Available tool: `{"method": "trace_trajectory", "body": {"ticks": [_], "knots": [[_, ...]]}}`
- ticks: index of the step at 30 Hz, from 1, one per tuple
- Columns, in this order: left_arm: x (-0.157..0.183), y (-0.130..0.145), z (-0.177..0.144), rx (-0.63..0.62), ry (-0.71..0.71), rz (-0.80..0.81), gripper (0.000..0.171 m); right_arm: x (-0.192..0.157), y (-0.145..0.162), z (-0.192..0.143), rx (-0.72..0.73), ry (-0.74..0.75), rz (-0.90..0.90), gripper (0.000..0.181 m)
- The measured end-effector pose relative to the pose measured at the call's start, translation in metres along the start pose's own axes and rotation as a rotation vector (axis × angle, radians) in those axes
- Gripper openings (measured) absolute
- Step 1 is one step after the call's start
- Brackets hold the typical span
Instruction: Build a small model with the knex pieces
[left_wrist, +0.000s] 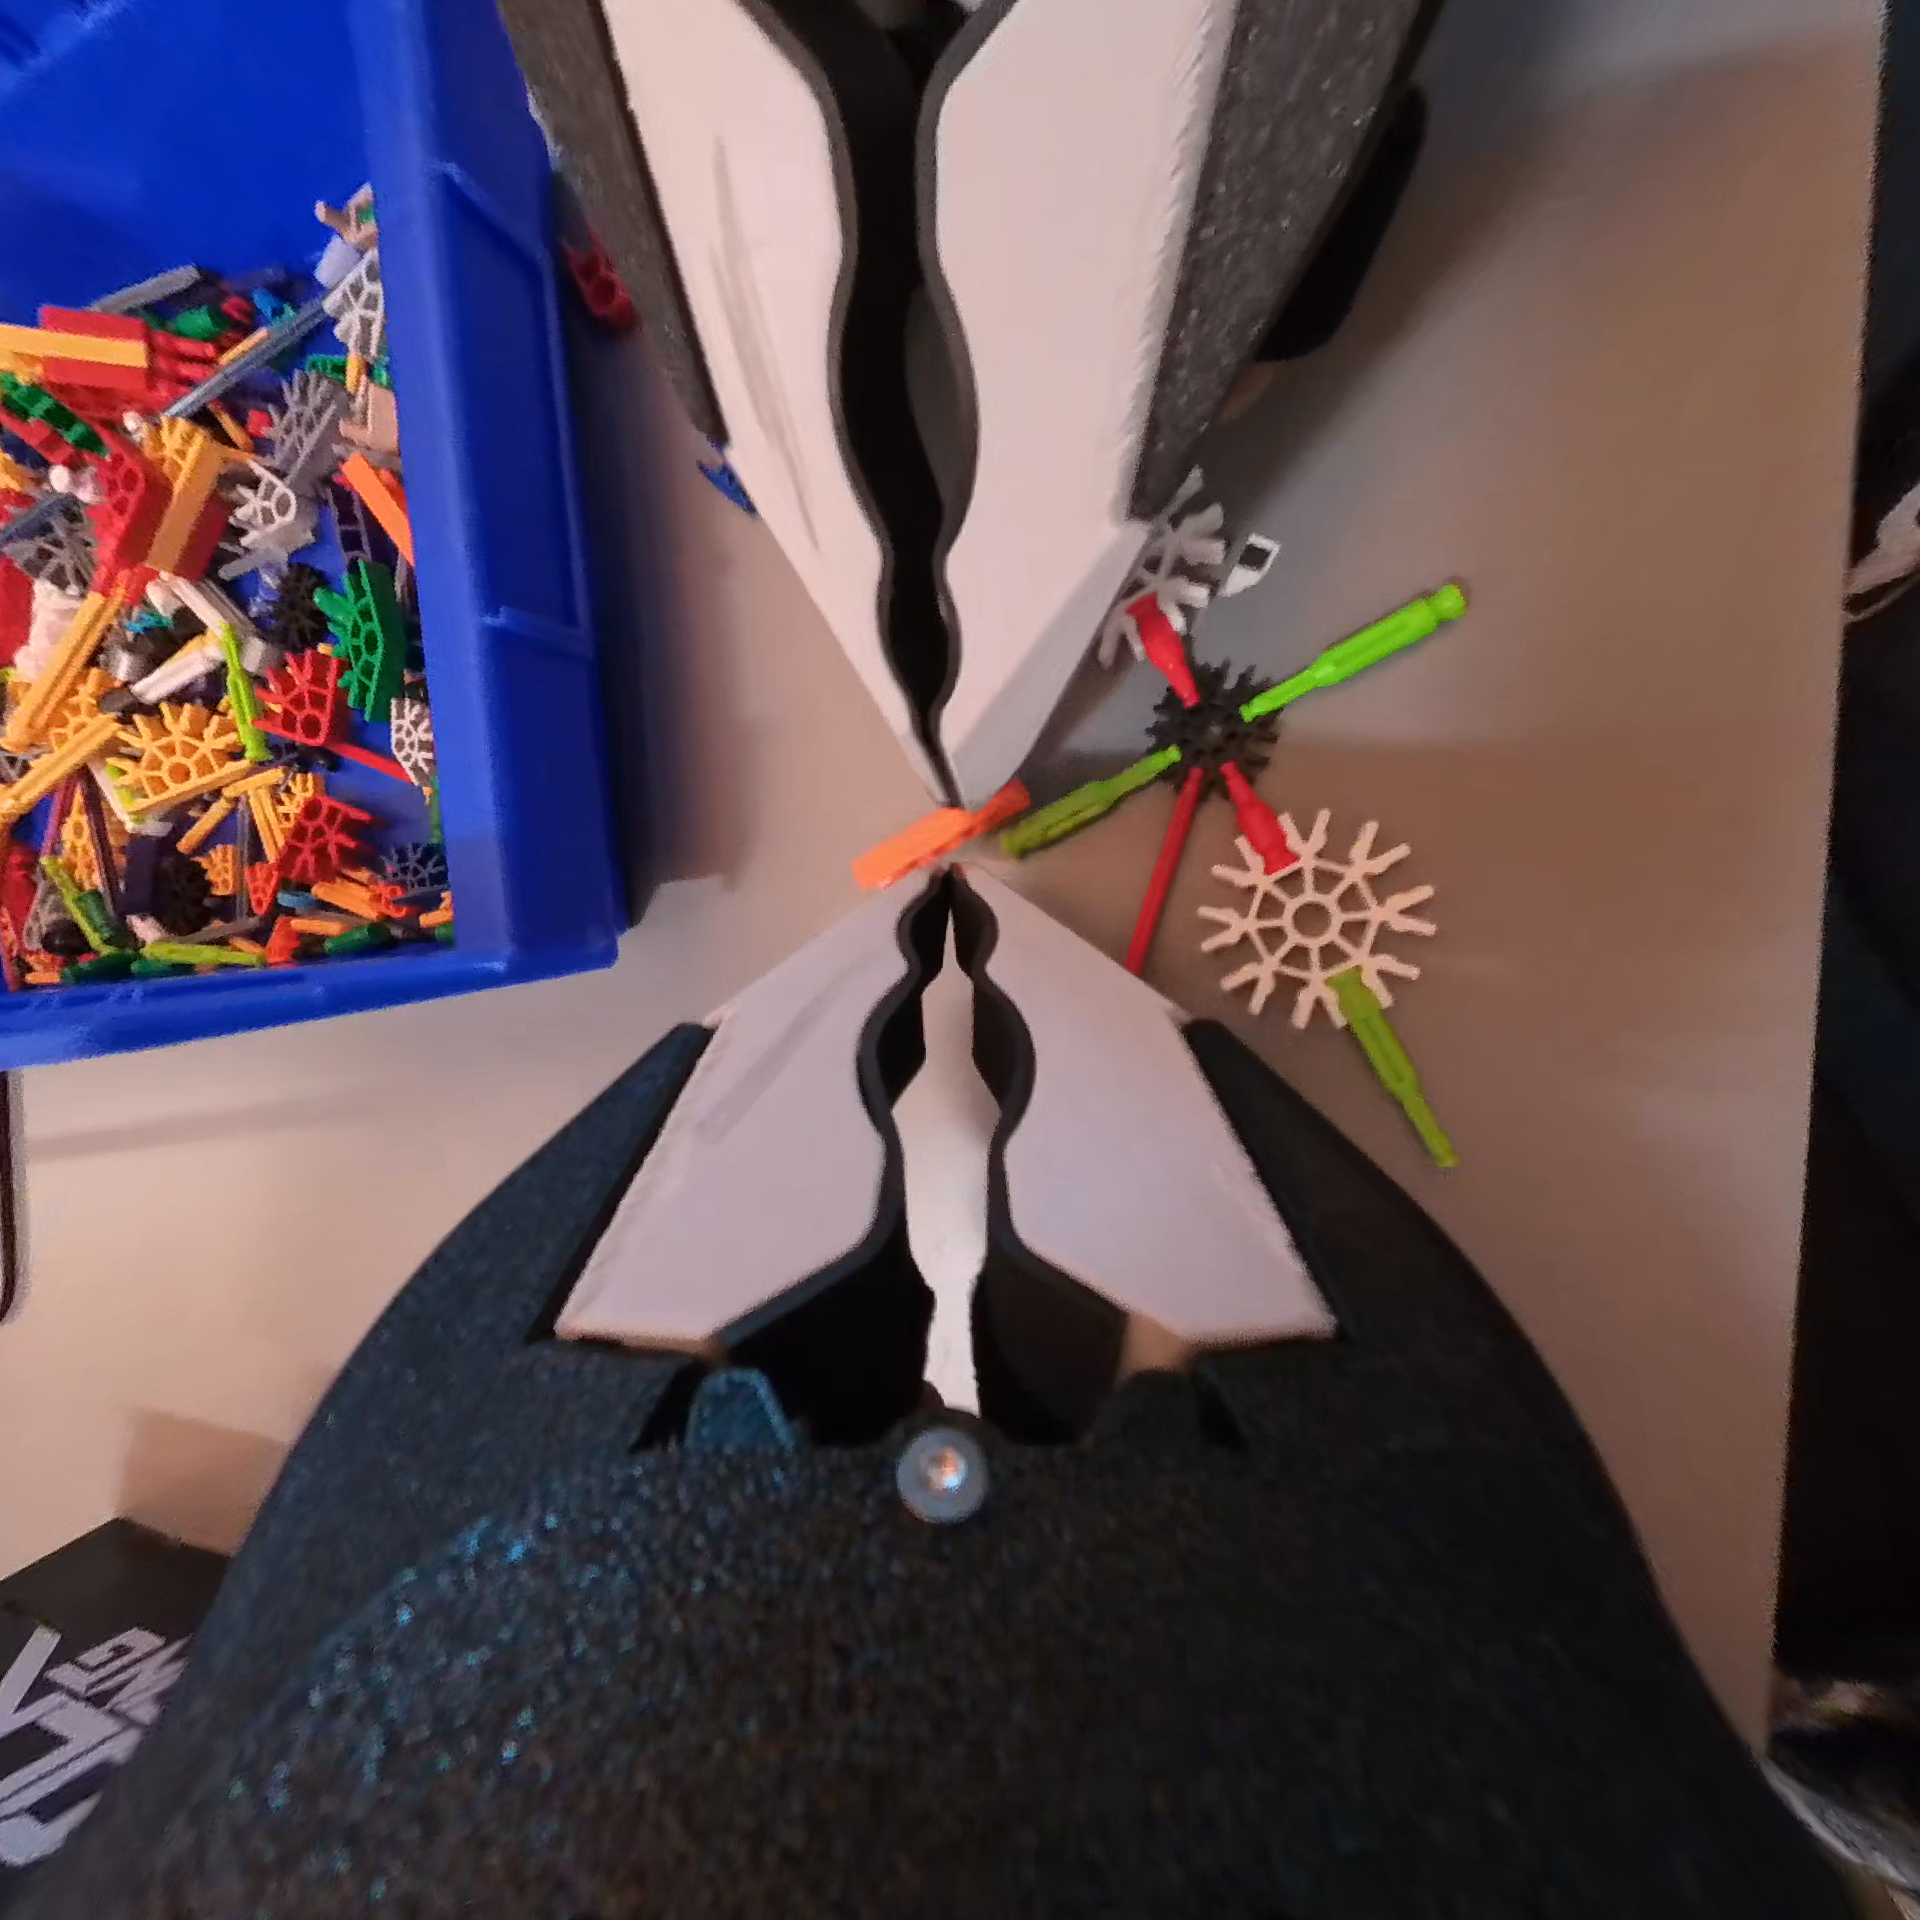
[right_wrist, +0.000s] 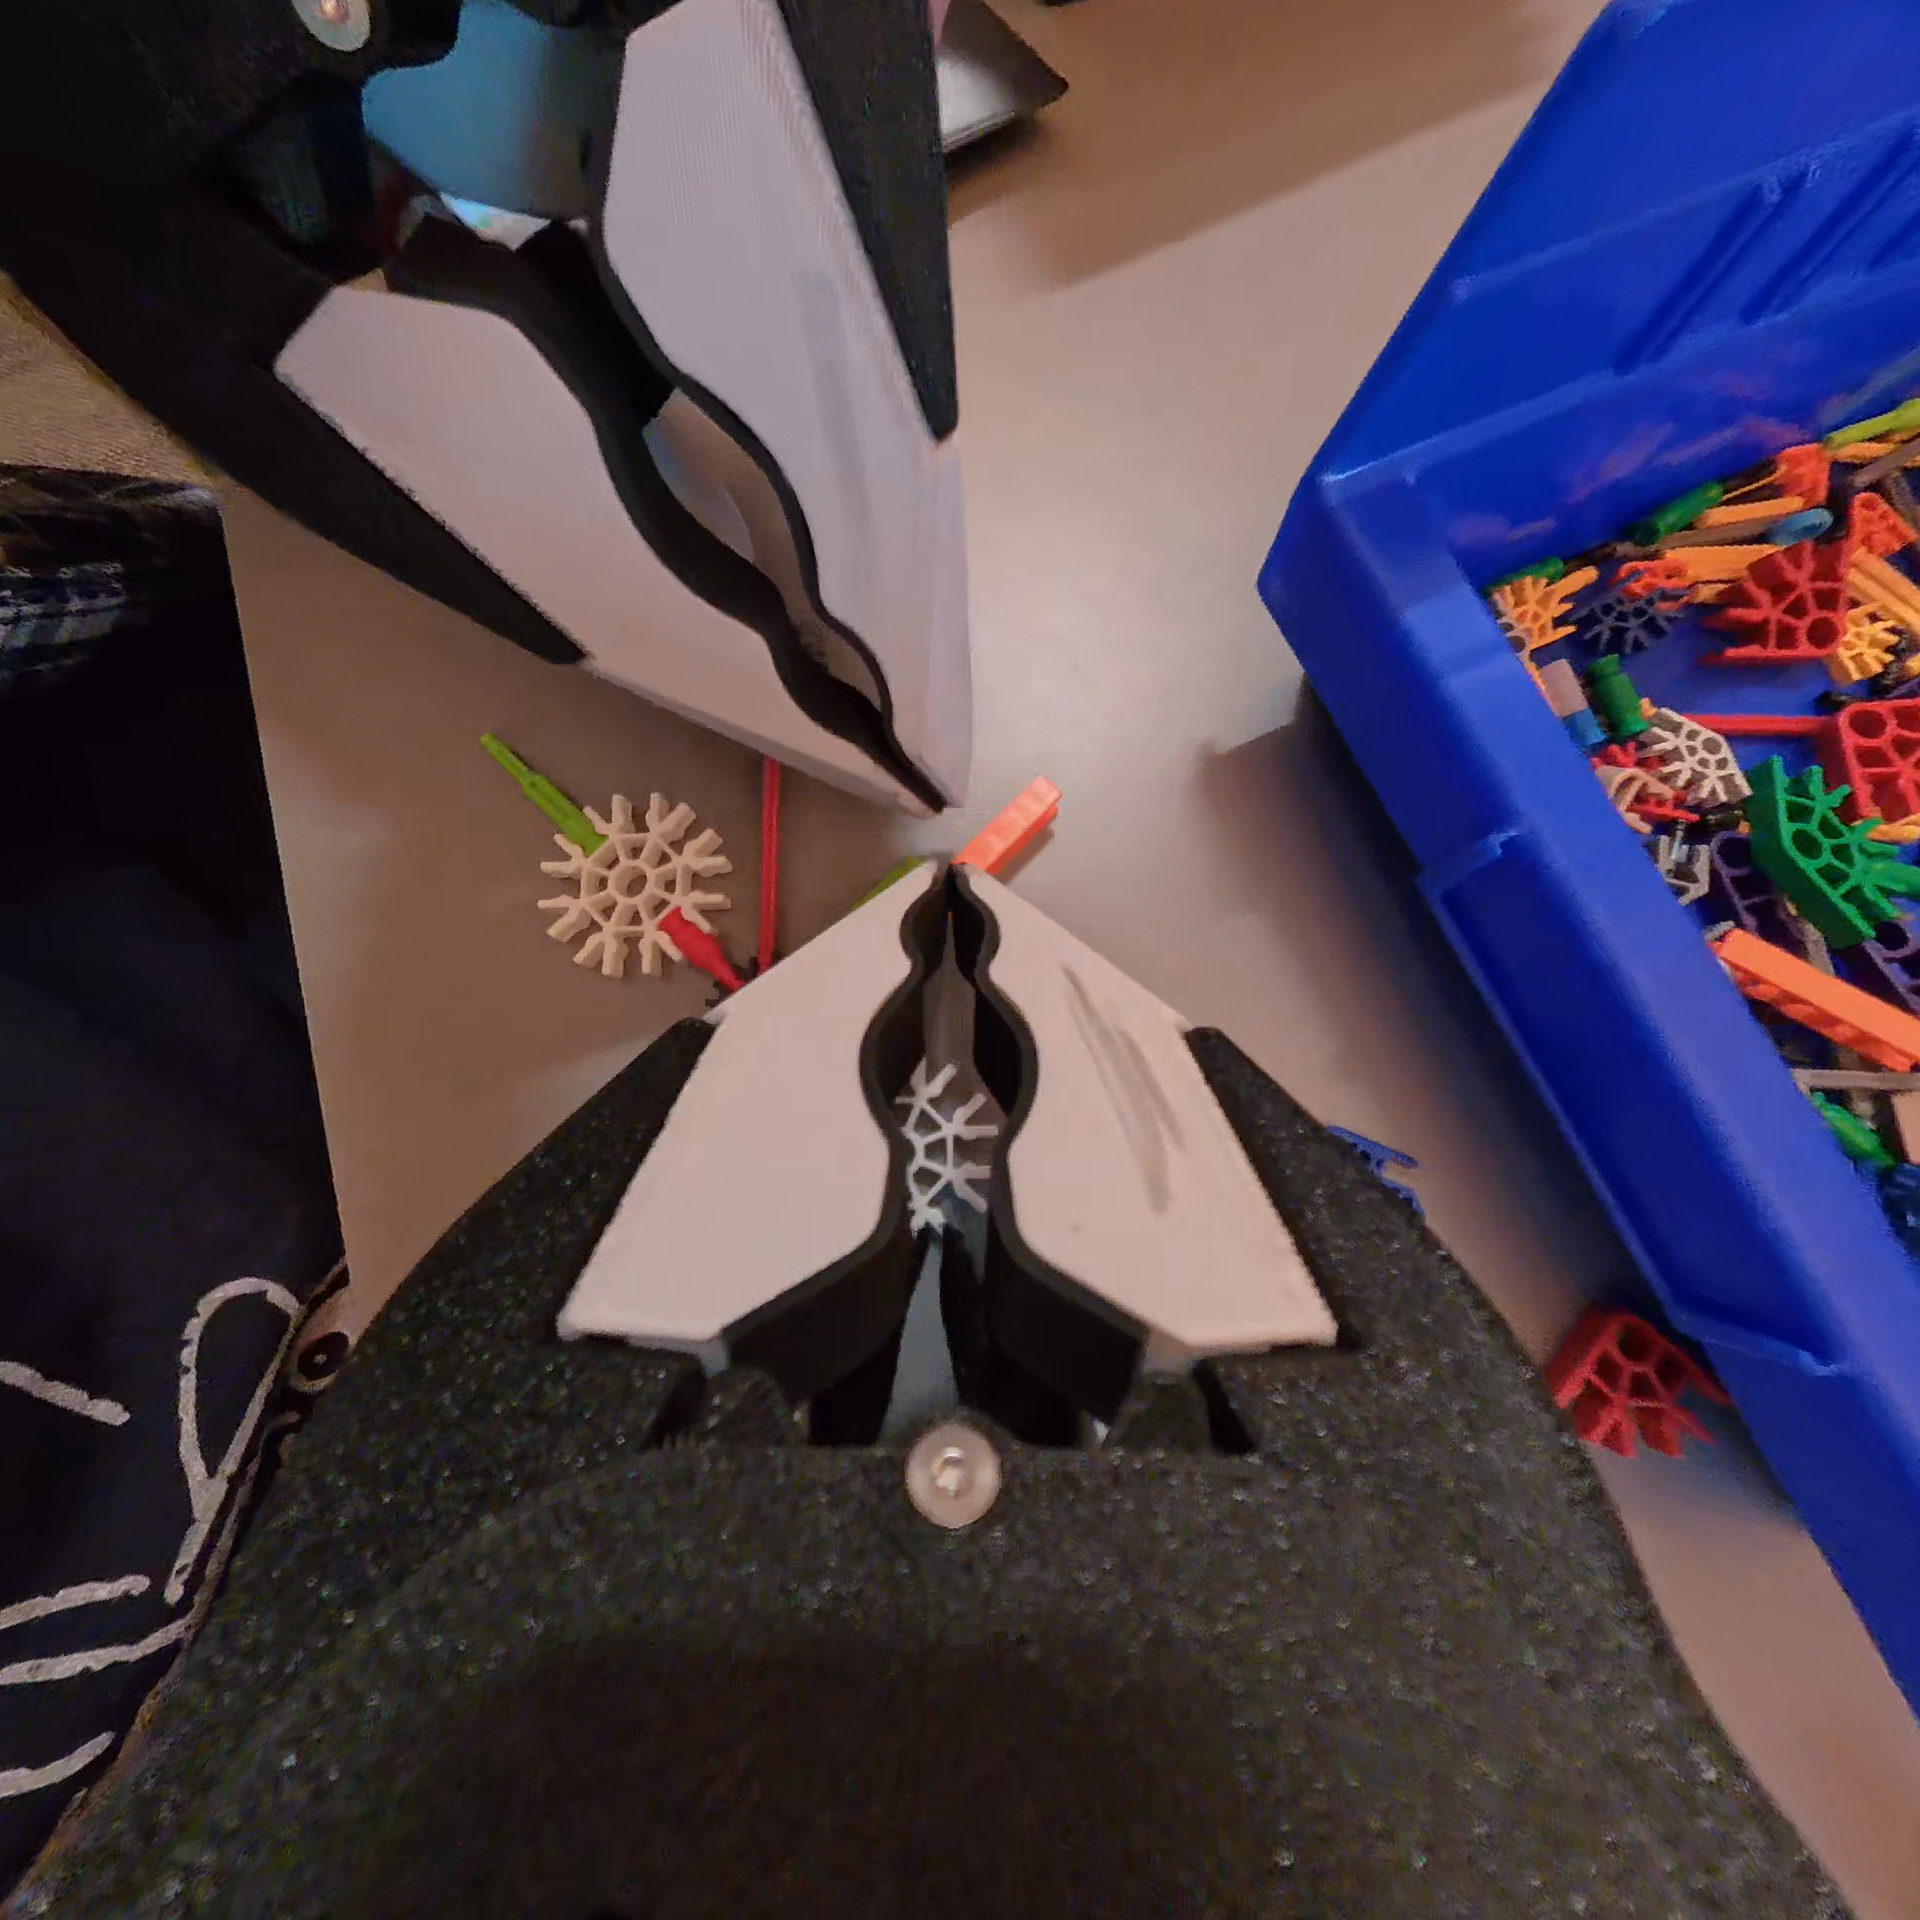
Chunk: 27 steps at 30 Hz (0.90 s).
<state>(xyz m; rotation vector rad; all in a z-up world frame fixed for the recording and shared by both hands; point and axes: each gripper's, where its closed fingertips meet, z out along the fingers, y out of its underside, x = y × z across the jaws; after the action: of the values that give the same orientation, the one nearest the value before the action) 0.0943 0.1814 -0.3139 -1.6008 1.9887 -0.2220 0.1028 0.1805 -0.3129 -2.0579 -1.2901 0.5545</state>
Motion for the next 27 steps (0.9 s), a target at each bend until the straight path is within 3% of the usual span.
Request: {"method": "trace_trajectory", "body": {"ticks": [16, 27], "knots": [[0.003, 0.009, 0.001, -0.023, 0.006, -0.010, 0.000, 0.001, 0.005, 0.007, -0.032, 0.002, 0.061, 0.002], [-0.012, 0.011, -0.003, -0.031, -0.049, 0.021, 0.000, -0.002, 0.000, 0.009, -0.051, 0.019, 0.007, 0.000]]}}
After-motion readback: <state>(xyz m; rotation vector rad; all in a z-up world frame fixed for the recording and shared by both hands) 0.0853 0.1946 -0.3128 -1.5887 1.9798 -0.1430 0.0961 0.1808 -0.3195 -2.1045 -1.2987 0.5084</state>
